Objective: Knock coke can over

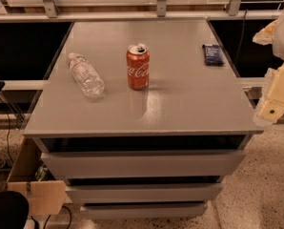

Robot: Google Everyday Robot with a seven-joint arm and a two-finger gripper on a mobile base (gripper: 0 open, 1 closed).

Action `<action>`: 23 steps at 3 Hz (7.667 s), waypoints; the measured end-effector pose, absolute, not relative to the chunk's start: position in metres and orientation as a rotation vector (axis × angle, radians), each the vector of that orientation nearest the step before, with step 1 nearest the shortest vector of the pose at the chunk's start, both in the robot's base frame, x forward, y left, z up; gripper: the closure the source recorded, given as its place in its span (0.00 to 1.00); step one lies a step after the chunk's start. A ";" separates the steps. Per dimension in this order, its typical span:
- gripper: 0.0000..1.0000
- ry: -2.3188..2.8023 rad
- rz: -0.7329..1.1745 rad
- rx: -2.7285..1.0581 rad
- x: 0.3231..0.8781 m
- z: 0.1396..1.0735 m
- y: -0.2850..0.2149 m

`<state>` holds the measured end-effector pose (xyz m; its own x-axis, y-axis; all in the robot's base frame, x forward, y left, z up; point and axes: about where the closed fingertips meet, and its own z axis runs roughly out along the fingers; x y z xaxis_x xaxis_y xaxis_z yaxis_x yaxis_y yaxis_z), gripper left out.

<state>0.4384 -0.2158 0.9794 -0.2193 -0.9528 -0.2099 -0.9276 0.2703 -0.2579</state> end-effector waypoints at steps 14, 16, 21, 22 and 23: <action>0.00 1.584 0.872 -1.126 0.626 0.874 -0.051; 0.00 1.510 0.978 -1.090 0.629 0.876 -0.024; 1.00 1.525 0.960 -1.172 0.630 0.879 -0.022; 1.00 1.566 0.882 -1.298 0.632 0.888 -0.039; 1.00 1.602 0.750 -1.489 0.631 0.900 -0.053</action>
Offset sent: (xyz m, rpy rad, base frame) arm 0.0387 0.0152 -0.0132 0.1243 -0.0511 0.0032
